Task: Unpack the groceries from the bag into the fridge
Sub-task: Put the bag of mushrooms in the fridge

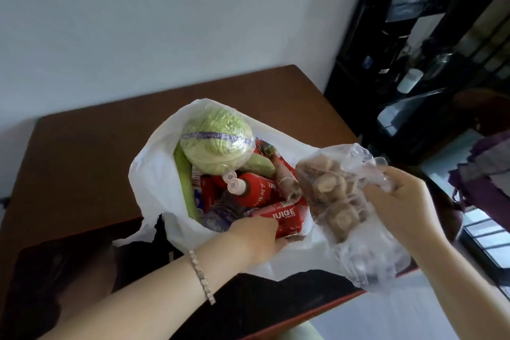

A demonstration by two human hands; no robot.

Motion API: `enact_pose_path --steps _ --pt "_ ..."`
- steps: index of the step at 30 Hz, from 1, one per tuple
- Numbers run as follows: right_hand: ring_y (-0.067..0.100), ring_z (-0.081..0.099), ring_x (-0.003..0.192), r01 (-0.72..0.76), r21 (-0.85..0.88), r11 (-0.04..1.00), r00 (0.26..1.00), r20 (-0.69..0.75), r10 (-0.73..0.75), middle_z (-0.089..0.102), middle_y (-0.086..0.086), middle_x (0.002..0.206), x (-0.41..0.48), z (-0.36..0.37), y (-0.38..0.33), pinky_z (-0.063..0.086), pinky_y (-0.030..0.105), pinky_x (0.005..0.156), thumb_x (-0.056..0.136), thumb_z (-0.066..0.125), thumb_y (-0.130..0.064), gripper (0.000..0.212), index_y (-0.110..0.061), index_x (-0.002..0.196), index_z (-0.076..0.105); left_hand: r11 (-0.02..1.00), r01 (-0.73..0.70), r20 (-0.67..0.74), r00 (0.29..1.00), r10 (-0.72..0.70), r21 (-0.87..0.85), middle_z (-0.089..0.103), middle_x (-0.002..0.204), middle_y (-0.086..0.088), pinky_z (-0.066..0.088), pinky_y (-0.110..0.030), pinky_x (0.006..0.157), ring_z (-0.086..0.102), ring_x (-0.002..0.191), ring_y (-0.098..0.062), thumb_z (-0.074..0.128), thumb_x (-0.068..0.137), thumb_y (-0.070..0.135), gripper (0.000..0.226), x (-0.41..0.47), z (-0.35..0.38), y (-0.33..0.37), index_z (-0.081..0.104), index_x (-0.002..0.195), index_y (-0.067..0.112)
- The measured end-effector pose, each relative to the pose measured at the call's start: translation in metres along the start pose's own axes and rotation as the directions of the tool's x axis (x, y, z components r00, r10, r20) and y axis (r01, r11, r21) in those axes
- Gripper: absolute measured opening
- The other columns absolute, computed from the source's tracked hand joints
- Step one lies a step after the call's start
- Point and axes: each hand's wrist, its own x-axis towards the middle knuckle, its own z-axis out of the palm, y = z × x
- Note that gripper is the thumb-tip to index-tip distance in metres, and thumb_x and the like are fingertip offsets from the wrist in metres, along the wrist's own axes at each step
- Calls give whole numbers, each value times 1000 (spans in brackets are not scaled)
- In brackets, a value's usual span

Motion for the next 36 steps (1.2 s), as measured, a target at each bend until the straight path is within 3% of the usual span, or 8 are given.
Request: enact_pose_path --steps 5,10,15,18,25,29,33,36 --pt "21 53 55 44 -18 999 999 29 -44 62 6 66 -10 4 8 42 27 49 85 61 -4 17 -21 84 65 992 117 44 992 -119 45 60 121 -9 44 -35 89 57 110 -27 39 97 42 40 6 37 -20 52 119 12" --pt "42 52 63 37 -44 998 998 52 -34 60 33 87 -14 5 10 46 41 54 83 58 3 14 9 95 62 985 169 47 985 -167 -45 56 122 -7 48 -35 90 58 109 -25 54 88 42 39 3 48 -29 54 117 15" --pt "8 38 40 24 -10 1000 992 126 -22 55 9 59 -16 9 13 29 14 34 83 59 1 23 -21 76 62 986 165 -113 979 -167 -28 49 125 -2 44 -31 90 51 114 -22 56 85 48 42 -4 53 -30 52 118 22" --pt "10 36 38 -8 28 1000 998 64 6 44 6 51 -13 5 17 26 12 33 83 57 2 27 -13 61 54 963 141 -252 947 -198 -228 56 115 6 45 -28 87 52 111 -15 62 81 46 37 -15 53 -30 46 108 27" --pt "26 49 54 -25 25 999 998 55 23 59 20 69 -7 6 19 39 26 48 84 59 -2 9 -10 80 63 702 53 -392 798 -458 -711 61 85 11 48 -29 66 60 78 -10 68 79 41 33 -42 28 -22 44 92 23" --pt "11 55 60 -19 14 1000 1000 25 19 60 -9 77 -14 14 4 45 18 50 84 62 -2 25 -24 96 59 476 -100 -327 846 -421 -874 65 92 8 43 -23 68 62 87 -9 67 81 35 20 -54 5 -28 57 97 27" --pt "11 60 68 -44 60 997 999 -5 45 61 -12 86 -30 22 -19 51 25 56 85 60 2 33 -29 97 60 110 -182 -205 945 -256 -977 73 92 -1 46 -23 70 69 86 -13 60 85 36 21 -71 -26 -35 65 104 27" --pt "2 62 63 -22 177 984 991 -125 45 64 -6 86 -41 25 -45 48 11 48 86 57 4 32 -26 93 64 183 -281 -309 939 -153 -942 73 96 0 51 -26 70 68 92 -15 63 82 41 24 -79 -51 -47 62 104 32"
